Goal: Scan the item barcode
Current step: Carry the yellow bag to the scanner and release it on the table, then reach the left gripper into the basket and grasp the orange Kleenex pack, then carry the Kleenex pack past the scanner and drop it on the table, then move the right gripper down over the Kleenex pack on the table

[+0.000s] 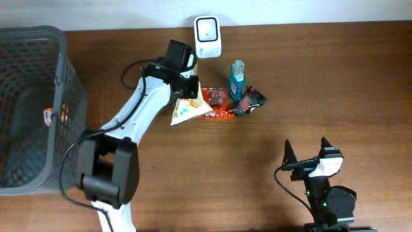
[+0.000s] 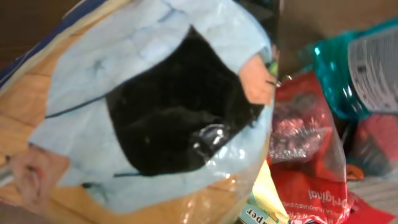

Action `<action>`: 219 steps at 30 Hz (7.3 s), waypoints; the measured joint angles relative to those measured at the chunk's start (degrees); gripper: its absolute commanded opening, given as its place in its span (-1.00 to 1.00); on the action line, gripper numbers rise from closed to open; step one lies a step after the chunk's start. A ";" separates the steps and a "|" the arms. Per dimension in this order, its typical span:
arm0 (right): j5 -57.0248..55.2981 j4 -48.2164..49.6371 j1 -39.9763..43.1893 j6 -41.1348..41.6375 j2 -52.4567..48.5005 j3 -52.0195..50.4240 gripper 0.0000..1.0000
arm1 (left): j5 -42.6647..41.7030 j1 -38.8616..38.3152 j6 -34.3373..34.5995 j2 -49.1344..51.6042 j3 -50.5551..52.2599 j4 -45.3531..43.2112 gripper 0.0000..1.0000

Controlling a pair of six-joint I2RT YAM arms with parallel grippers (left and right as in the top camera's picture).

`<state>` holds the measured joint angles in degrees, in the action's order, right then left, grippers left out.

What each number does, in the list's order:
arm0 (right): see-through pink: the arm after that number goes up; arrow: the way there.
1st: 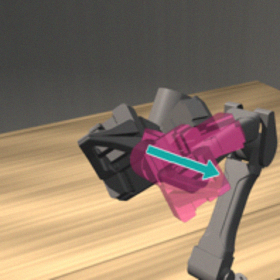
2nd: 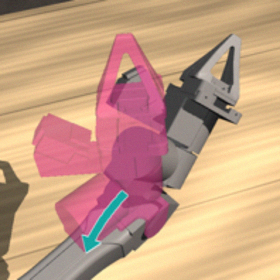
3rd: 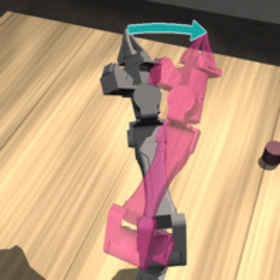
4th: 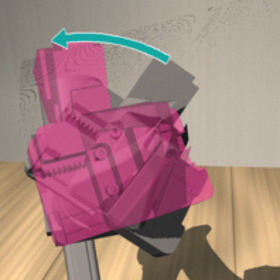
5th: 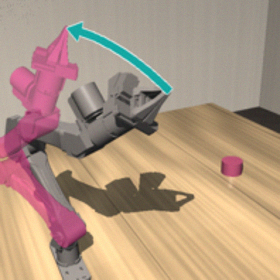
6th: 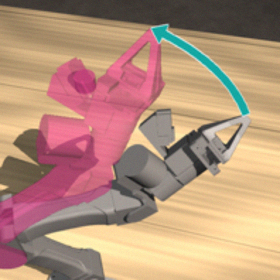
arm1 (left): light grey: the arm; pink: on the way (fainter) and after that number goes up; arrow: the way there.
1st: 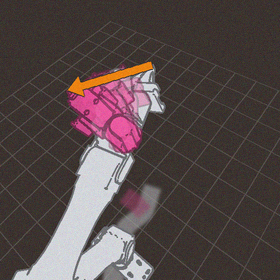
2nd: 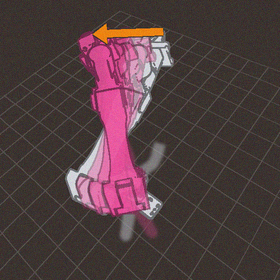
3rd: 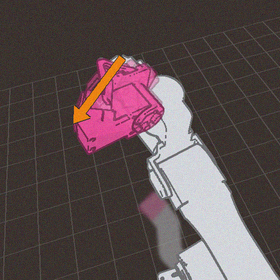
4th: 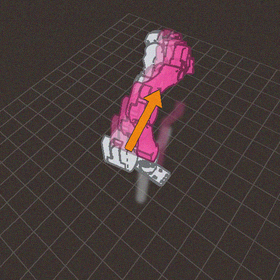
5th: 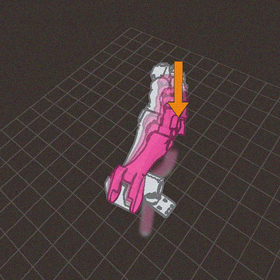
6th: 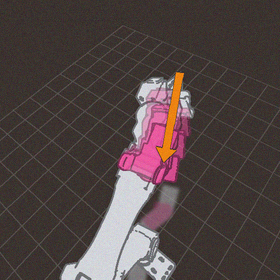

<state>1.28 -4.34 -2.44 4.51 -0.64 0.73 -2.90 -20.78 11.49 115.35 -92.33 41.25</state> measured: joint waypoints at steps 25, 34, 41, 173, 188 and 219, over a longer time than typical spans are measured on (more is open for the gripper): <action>0.00 0.00 0.00 0.04 0.00 0.00 0.97 | 2.99 22.21 -3.98 4.96 -63.91 34.29 0.93; 0.00 0.00 0.00 0.00 0.00 0.00 0.97 | 9.84 50.16 13.68 7.06 -64.00 46.36 0.98; 0.02 -0.02 0.00 -0.02 -0.02 0.00 0.97 | 9.29 54.51 22.58 17.57 -62.64 55.23 0.98; 0.00 -0.02 -0.02 0.02 -0.04 0.00 0.97 | 0.90 -10.78 18.18 -0.90 -4.13 30.10 -0.25; 0.02 0.00 -0.02 0.00 -0.04 0.00 0.97 | 1.90 -3.48 15.43 -0.90 -28.98 44.39 -0.01; 0.00 0.00 -0.02 0.00 -0.09 0.00 0.97 | 8.72 10.32 12.57 -21.86 -17.75 44.57 0.98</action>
<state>1.28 -4.34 -2.46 4.51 -0.73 0.73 5.82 -10.46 24.05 93.49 -110.08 85.82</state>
